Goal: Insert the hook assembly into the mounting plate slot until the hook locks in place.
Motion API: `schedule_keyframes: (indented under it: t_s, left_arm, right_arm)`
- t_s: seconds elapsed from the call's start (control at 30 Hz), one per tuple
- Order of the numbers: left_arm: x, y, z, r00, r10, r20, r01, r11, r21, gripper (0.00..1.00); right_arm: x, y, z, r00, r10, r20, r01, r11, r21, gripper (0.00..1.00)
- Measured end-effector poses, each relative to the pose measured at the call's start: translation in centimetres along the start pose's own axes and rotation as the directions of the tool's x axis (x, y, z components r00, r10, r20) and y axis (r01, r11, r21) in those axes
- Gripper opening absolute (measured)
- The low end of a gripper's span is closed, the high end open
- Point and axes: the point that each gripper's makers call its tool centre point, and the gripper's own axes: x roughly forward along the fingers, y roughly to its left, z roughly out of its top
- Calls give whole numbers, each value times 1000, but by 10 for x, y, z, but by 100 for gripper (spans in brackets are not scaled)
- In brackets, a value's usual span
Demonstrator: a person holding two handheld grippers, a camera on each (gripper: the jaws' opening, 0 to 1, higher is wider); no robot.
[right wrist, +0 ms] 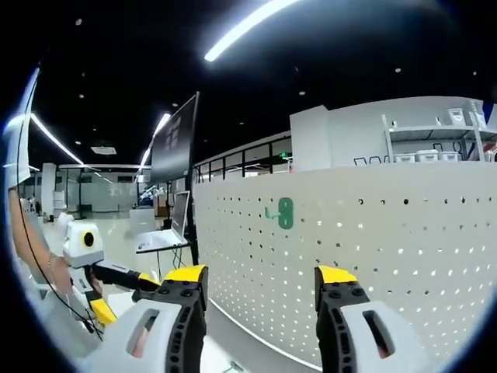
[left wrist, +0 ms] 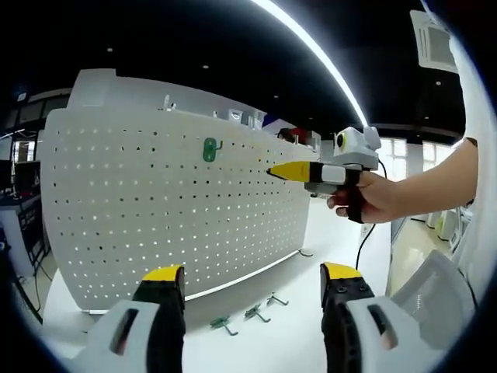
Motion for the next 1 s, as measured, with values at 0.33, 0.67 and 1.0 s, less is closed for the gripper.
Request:
schedule_keyframes:
  t_s: [0.33, 0.67, 1.0]
  left_arm:
    - [-3, 3, -2, 1000, 5, -5, -5, 1000, -1, 74]
    - [-3, 4, -3, 1000, 1, -7, -1, 1000, -4, 75]
    - [-5, 6, -7, 1000, 6, -15, -6, 1000, -5, 75]
  right_arm:
    - [-31, -3, -21, 999, -10, -38, 11, 1000, 11, 58]
    - [-51, -6, -42, 997, -21, -79, 24, 999, 29, 60]
    - [-74, -10, -60, 992, -31, -118, 36, 998, 42, 61]
